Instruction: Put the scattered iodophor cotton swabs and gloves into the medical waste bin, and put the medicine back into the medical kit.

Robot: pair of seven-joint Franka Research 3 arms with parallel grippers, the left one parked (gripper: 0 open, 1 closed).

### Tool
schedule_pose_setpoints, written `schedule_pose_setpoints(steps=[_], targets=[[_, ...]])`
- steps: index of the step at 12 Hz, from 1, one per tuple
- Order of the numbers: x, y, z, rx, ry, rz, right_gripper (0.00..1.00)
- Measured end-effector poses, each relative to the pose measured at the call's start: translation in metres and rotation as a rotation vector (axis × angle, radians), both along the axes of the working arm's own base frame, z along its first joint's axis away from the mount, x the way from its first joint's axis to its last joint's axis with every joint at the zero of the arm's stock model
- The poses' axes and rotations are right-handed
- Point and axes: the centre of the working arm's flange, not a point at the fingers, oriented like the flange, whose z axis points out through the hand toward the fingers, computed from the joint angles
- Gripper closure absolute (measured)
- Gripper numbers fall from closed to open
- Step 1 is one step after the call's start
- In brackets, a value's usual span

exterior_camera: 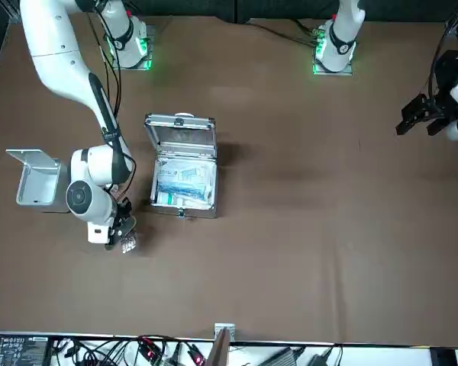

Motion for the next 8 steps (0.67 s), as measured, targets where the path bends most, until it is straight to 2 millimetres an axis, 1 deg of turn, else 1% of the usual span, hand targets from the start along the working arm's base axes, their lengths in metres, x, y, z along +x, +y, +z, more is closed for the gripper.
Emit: schedule_pose_setpoints(steps=[3,7,8], targets=[[-0.0055,-0.0017,-0.0003,-0.011,0.050,-0.003,0.58],[-0.0070,-0.0022,0.0016,-0.014,0.064,-0.003,0.58],[-0.0071,-0.0023,0.0015,-0.014,0.065,-0.003,0.60]])
